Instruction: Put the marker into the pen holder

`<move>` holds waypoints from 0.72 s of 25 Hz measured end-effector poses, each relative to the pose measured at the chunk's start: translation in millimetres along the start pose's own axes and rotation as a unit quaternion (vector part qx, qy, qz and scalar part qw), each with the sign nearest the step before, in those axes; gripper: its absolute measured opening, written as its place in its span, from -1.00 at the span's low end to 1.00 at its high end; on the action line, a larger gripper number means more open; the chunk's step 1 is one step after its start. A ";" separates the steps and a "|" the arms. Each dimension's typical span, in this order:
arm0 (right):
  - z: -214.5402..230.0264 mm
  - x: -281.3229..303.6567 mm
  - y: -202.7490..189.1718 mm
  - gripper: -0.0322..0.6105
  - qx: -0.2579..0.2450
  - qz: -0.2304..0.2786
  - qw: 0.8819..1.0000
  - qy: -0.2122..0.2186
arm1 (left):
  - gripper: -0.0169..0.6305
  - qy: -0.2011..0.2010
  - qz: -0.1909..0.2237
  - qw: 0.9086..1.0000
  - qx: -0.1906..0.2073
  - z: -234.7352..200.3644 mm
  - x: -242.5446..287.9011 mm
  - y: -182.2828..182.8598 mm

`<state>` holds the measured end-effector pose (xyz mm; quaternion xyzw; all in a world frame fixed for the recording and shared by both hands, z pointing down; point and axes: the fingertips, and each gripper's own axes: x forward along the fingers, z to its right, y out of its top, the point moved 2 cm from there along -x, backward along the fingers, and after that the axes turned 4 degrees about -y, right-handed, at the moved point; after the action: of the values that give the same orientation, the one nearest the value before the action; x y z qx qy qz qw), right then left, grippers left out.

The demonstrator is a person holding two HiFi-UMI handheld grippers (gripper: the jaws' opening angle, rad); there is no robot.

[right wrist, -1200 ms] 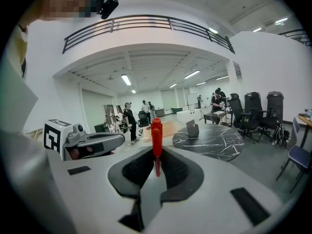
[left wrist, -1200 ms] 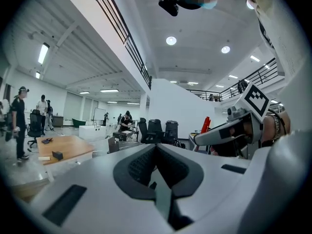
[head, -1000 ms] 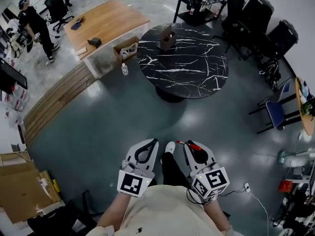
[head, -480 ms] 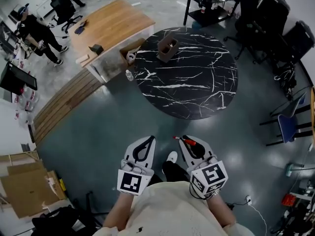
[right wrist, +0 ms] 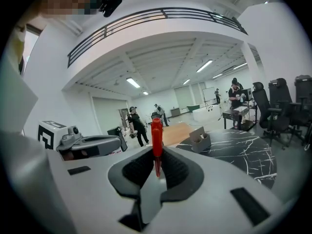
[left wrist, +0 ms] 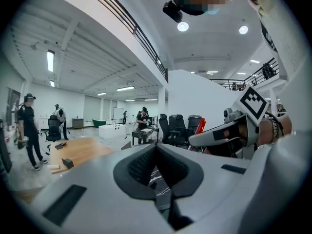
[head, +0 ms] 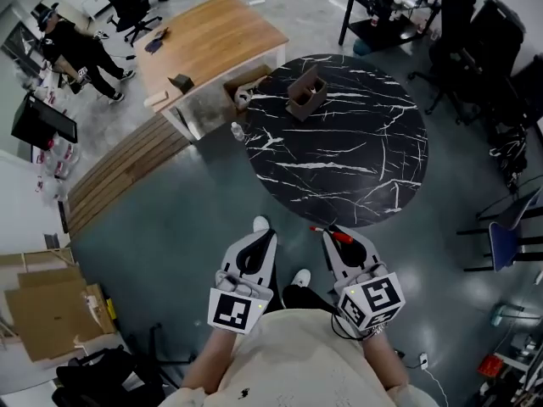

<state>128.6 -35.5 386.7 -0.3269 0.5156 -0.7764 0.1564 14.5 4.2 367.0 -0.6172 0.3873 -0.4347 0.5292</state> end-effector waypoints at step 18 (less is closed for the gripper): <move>92.6 223.1 93.9 -0.72 -0.015 -0.050 0.988 -0.142 | -0.92 -0.141 0.013 0.990 0.018 -213.0 213.3 23.0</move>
<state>17.2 -268.9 402.7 -0.4617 0.4832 -0.7207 0.1845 -118.8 -266.6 384.4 -0.6579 0.3086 -0.3434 0.5949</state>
